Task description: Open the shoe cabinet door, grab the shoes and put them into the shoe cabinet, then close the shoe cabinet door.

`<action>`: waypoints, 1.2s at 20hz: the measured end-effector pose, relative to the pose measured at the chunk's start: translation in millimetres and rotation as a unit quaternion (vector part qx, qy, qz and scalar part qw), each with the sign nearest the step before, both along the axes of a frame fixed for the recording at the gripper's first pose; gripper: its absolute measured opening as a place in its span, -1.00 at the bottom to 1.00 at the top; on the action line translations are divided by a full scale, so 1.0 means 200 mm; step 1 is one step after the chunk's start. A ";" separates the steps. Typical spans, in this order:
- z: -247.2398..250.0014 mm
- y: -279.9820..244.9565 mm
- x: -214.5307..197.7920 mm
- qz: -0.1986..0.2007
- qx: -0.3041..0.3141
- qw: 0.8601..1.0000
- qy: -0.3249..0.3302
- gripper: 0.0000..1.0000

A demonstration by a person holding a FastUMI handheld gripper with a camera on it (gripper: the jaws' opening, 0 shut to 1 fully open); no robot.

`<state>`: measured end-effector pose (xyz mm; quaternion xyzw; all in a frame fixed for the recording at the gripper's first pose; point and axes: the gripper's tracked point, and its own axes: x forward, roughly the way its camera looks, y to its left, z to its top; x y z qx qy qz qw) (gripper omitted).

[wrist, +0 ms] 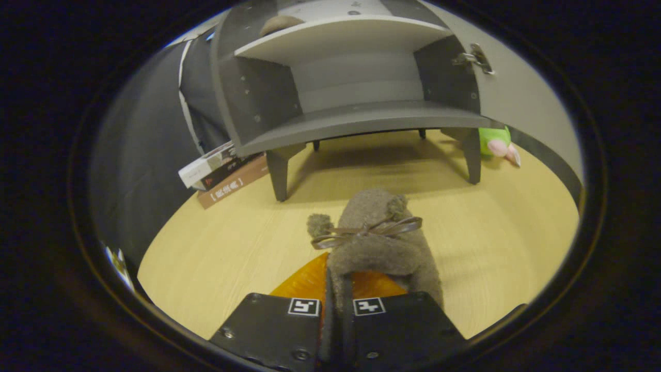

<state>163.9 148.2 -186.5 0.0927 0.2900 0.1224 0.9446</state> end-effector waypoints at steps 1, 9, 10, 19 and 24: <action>0.01 -0.01 0.01 0.004 0.018 1.000 -0.005 -0.81; 0.43 -0.02 -0.17 0.045 0.047 0.995 -0.074 -0.82; 0.52 -0.03 -0.19 0.045 0.035 0.994 -0.089 -0.83; 1.29 -0.05 -0.48 0.043 -0.007 0.977 -0.208 -0.83; 1.69 -0.12 -0.53 0.025 -0.045 0.962 -0.270 -0.82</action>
